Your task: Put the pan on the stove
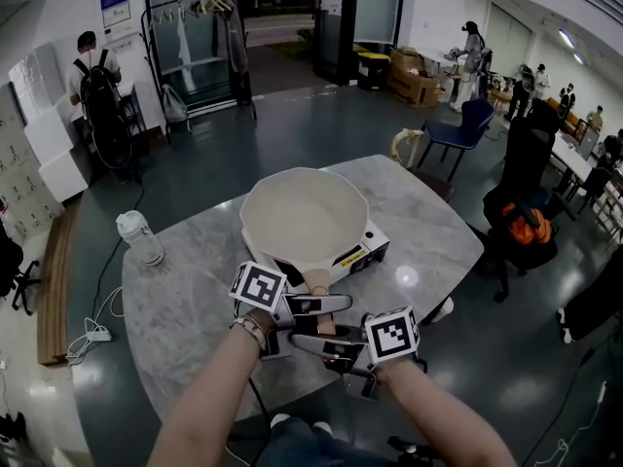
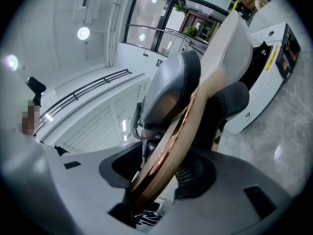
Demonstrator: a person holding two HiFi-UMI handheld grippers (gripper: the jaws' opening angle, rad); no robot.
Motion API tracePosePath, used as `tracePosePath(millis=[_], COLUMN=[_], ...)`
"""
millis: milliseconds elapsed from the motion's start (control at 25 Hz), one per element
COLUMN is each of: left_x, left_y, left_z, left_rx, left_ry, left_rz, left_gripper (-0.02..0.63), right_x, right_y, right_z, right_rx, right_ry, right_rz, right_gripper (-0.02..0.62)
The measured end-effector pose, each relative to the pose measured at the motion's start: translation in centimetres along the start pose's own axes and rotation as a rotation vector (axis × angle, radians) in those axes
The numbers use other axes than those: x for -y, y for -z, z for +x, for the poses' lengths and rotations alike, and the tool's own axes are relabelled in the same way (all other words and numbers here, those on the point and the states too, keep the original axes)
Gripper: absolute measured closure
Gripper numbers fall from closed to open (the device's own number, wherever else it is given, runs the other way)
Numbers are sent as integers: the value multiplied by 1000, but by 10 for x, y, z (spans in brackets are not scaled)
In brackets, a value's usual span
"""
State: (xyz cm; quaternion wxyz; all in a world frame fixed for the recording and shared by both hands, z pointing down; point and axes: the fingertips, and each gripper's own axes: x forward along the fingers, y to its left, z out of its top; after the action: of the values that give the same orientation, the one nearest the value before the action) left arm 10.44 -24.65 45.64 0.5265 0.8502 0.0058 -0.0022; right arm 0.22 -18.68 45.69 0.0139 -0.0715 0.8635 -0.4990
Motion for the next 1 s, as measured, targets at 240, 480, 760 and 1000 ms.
tracePosePath(millis=[240,480,760,1000], left_x=[3,2,7,12], left_y=[-4,-14,-14,-11], left_z=[1,-13,-22,-33], left_rx=[21,92,125,151], left_ry=[-15,-25,-21,-26], left_rz=[2,-37,-42,-11], left_gripper=[326,259,249,245], right_x=[3,3,9,16], right_y=[-5,-10,-15,-33], right_z=[-8,-13,-18,-38], right_rx=[-6,21,29,106], right_ry=[28,18,78,116], right_rz=[-4,-14,4,33], right_gripper=[326,308,299,296])
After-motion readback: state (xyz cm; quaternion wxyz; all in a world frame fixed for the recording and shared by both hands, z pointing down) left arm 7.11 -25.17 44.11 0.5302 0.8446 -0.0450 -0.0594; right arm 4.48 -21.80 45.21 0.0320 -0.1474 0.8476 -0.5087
